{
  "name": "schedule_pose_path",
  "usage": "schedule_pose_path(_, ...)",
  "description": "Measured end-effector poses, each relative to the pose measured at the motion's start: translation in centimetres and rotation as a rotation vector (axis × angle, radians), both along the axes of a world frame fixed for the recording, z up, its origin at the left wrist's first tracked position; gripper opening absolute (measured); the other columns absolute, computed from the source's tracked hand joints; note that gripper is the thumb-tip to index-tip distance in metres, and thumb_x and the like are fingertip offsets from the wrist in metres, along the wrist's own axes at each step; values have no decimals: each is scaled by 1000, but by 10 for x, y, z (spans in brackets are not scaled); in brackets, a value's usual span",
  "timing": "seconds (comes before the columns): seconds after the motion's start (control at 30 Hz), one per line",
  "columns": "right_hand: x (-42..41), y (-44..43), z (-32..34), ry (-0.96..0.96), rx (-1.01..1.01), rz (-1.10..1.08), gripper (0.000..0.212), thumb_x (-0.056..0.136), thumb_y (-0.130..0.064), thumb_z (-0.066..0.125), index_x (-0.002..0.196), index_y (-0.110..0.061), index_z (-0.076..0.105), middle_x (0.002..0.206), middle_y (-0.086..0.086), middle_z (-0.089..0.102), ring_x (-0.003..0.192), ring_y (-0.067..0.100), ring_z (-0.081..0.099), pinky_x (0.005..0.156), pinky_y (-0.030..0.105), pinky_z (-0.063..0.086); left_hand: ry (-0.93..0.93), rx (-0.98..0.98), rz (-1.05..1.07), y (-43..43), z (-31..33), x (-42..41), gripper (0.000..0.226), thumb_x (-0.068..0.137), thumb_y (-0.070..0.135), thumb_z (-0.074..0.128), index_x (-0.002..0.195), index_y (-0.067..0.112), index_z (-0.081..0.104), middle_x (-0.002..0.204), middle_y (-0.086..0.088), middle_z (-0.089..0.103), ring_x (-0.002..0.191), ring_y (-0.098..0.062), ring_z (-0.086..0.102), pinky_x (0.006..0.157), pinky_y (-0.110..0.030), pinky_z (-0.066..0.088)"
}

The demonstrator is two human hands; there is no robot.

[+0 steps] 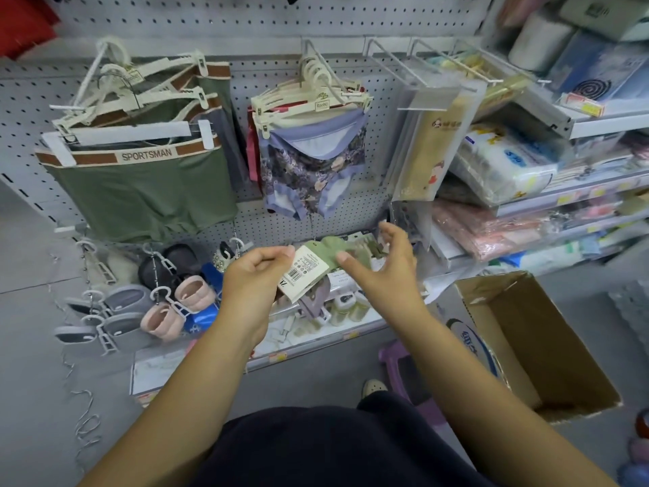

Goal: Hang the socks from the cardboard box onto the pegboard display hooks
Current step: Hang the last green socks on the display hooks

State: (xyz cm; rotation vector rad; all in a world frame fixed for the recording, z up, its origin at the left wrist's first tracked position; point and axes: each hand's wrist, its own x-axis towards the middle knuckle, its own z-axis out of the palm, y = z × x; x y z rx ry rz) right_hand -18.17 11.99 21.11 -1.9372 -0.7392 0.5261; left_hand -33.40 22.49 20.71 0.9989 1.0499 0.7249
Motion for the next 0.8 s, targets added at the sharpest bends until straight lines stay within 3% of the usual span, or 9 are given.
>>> schedule_pose_path(0.1, -7, -5, 5, -238, 88, 358, 68, 75, -46, 83, 137, -35, 57, 158, -14, 30, 146, 6, 22, 110, 11, 15, -34, 0, 12, -1, 4, 4, 4, 93, 15, 72, 96, 12, 73, 71, 2, 75, 51, -4, 63, 40, -16, 42)
schedule_pose_path(0.2, -11, -2, -5, -359, 167, 535, 56, 73, -29, 88, 126, -25, 70, 154, -7, 47, 145, 10, 36, 118, 19, 25, -87, -12, -22, -1, 8, 8, 11, 92, 15, 73, 101, 11, 73, 71, 6, 74, 56, -4, 64, 50, -18, 47)
schedule_pose_path(0.27, -10, 2, -5, -285, 248, 480, 45, 74, -15, 87, 118, -17, 75, 142, -2, 60, 134, 11, 51, 111, 22, 38, -137, -84, -58, -1, 9, 8, 14, 91, 15, 73, 104, 14, 73, 79, 3, 75, 64, -9, 66, 59, -24, 50)
schedule_pose_path(0.4, -4, 3, 2, 45, 322, 444, 31, 78, -2, 81, 109, -9, 77, 117, -2, 74, 108, 14, 70, 91, 28, 56, -237, -247, -98, 3, 11, 4, 28, 91, 18, 70, 116, 5, 70, 92, -9, 72, 71, -17, 67, 60, -26, 57)
schedule_pose_path(0.47, -1, 5, 3, 131, 303, 406, 22, 84, -1, 76, 104, -11, 77, 91, -12, 76, 80, 7, 70, 71, 19, 54, -246, -243, -95, 4, 12, 1, 34, 86, 23, 71, 116, 6, 70, 96, -9, 73, 77, -21, 70, 61, -30, 58)
schedule_pose_path(0.5, -1, 6, 4, 160, 306, 381, 18, 88, -2, 73, 102, -13, 76, 83, -14, 75, 75, 6, 68, 68, 17, 52, -231, -219, -90, 5, 12, -1, 36, 85, 26, 72, 117, 8, 71, 98, -8, 75, 80, -21, 71, 63, -31, 58)
schedule_pose_path(0.6, 1, 8, 5, 211, 340, 269, 16, 95, -6, 67, 106, -14, 74, 92, -9, 79, 90, 7, 74, 79, 19, 56, -155, -117, -64, 8, 9, -9, 21, 93, 25, 69, 111, 18, 77, 111, -3, 78, 100, -20, 71, 75, -33, 54)
schedule_pose_path(0.67, 1, 10, 8, 253, 342, 210, 14, 97, -12, 65, 108, -13, 75, 98, 1, 80, 93, 14, 76, 78, 23, 58, -82, -4, -54, 11, 9, -13, 14, 94, 25, 69, 100, 26, 82, 114, 6, 77, 114, -15, 68, 88, -34, 53)
schedule_pose_path(0.8, 2, 16, 21, 234, 320, 180, 16, 99, -19, 64, 108, -12, 74, 95, 3, 80, 91, 19, 77, 79, 32, 62, -6, 208, -24, 16, 21, -14, 9, 91, 23, 74, 92, 29, 80, 102, 9, 79, 105, -7, 71, 93, -25, 54)
